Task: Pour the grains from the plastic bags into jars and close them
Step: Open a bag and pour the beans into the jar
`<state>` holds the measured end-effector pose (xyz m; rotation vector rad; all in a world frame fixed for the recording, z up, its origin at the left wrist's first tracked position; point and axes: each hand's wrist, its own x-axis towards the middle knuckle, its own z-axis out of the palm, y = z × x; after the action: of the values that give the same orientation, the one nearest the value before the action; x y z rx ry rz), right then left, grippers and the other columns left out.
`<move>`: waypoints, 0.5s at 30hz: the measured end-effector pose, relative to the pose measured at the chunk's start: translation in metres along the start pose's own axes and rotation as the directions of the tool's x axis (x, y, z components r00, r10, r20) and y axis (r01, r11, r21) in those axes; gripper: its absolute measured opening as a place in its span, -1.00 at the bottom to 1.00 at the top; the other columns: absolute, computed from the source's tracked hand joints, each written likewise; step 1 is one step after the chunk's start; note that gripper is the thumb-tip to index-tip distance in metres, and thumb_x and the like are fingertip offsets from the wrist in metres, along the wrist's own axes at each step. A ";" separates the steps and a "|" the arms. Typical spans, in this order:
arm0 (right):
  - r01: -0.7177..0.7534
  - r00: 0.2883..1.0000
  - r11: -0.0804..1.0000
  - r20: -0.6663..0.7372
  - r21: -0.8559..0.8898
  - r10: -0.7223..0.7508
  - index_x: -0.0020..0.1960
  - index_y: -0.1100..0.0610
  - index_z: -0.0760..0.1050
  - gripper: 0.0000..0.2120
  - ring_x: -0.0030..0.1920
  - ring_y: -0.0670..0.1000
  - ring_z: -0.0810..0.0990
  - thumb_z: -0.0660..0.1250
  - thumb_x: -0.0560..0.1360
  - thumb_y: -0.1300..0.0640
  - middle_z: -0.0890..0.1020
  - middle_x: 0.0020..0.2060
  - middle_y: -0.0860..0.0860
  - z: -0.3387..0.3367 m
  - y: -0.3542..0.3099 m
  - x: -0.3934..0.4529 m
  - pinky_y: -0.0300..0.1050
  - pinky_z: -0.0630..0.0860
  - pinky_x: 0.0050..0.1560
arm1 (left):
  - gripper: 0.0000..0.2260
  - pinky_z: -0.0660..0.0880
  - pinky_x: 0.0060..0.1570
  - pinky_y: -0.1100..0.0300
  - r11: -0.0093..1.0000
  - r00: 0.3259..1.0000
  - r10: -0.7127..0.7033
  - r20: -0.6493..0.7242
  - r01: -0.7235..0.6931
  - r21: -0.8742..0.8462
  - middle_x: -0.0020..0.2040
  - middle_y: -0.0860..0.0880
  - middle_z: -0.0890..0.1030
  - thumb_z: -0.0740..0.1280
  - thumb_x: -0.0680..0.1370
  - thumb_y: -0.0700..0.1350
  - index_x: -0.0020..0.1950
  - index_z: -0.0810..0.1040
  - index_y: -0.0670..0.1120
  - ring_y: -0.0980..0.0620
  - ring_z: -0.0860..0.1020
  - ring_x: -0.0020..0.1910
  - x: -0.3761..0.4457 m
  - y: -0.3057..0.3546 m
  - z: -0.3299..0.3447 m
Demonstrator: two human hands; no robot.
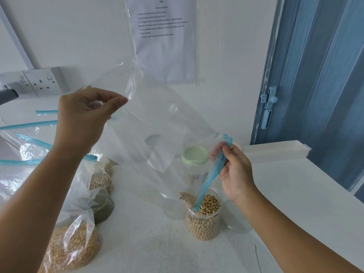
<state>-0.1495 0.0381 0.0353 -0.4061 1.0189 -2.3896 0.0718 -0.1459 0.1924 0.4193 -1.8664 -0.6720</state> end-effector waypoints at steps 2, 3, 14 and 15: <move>-0.007 1.000 1.000 -0.013 0.007 0.007 0.03 0.19 0.60 -0.79 -0.07 0.01 0.65 0.19 0.70 0.28 0.66 -0.19 0.04 -0.003 0.001 0.000 -0.02 0.59 0.25 | -0.87 0.55 -0.18 0.27 1.000 1.000 0.013 0.011 -0.013 0.008 -0.10 -0.08 0.71 0.56 0.47 0.11 -0.15 0.70 0.38 0.10 0.57 -0.32 0.000 0.001 0.001; -0.006 1.000 1.000 -0.016 0.010 0.006 0.04 0.20 0.60 -0.79 -0.07 0.01 0.65 0.19 0.70 0.28 0.66 -0.19 0.04 -0.005 0.001 0.001 -0.01 0.58 0.26 | -0.87 0.56 -0.17 0.25 1.000 1.000 0.019 0.013 -0.019 0.011 -0.10 -0.07 0.71 0.56 0.47 0.11 -0.15 0.70 0.39 0.11 0.58 -0.32 -0.001 0.001 0.002; -0.006 1.000 1.000 -0.008 0.030 0.006 0.07 0.19 0.61 -0.80 -0.05 0.00 0.66 0.20 0.70 0.26 0.67 -0.15 0.06 -0.007 -0.001 0.001 -0.01 0.58 0.27 | -0.85 0.53 -0.16 0.19 0.999 0.999 0.045 0.012 -0.045 0.012 -0.11 -0.09 0.70 0.56 0.48 0.11 -0.15 0.69 0.41 0.06 0.56 -0.28 0.001 0.003 0.002; -0.003 1.000 1.000 -0.001 0.029 0.003 0.07 0.19 0.61 -0.80 -0.06 -0.01 0.66 0.20 0.70 0.26 0.66 -0.15 0.07 -0.006 -0.002 0.002 -0.03 0.59 0.26 | -0.85 0.53 -0.15 0.16 0.998 0.999 0.052 0.005 -0.052 0.018 -0.10 -0.10 0.70 0.56 0.47 0.12 -0.14 0.69 0.41 0.04 0.56 -0.27 0.002 0.004 0.002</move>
<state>-0.1549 0.0416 0.0326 -0.3925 0.9834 -2.3993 0.0692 -0.1433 0.1958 0.3797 -1.8824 -0.6223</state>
